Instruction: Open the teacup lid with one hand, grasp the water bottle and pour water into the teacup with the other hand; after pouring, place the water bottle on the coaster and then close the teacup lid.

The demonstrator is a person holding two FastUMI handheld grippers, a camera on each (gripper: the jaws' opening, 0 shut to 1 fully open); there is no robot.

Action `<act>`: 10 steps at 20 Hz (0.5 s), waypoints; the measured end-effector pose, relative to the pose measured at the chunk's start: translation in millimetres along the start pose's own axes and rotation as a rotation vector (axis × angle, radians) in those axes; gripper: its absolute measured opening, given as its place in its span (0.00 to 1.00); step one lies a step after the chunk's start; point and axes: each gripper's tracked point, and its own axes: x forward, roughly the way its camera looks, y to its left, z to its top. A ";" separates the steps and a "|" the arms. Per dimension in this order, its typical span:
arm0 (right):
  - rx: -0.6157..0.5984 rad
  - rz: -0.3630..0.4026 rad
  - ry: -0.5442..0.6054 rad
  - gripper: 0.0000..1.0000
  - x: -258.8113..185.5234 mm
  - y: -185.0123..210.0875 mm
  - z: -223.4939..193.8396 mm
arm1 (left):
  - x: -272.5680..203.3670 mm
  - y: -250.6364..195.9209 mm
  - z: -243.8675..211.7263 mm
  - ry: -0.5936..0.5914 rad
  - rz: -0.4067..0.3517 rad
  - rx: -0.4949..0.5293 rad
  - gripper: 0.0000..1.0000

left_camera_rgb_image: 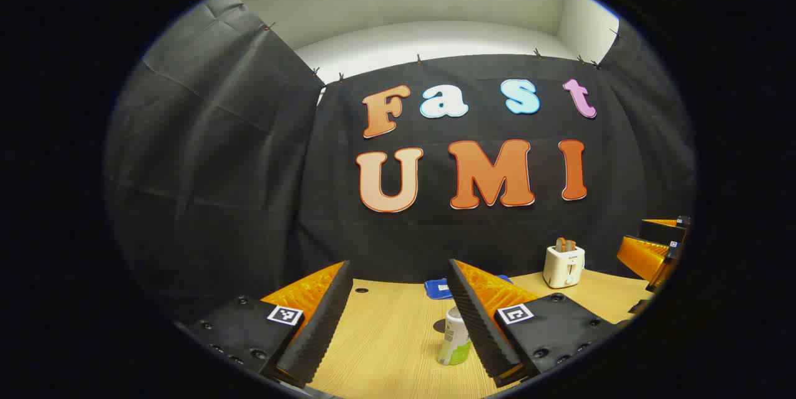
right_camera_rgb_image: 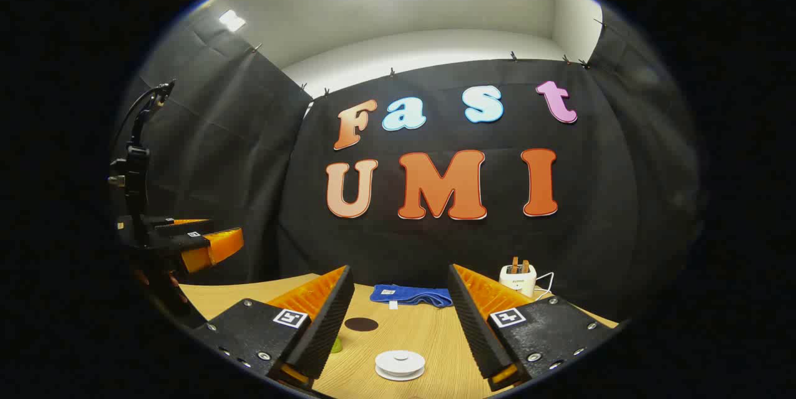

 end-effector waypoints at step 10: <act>0.030 -0.001 -0.014 0.91 -6.5 -2.9 7.0 | -5.7 -0.4 4.6 -0.030 -0.003 -0.020 0.96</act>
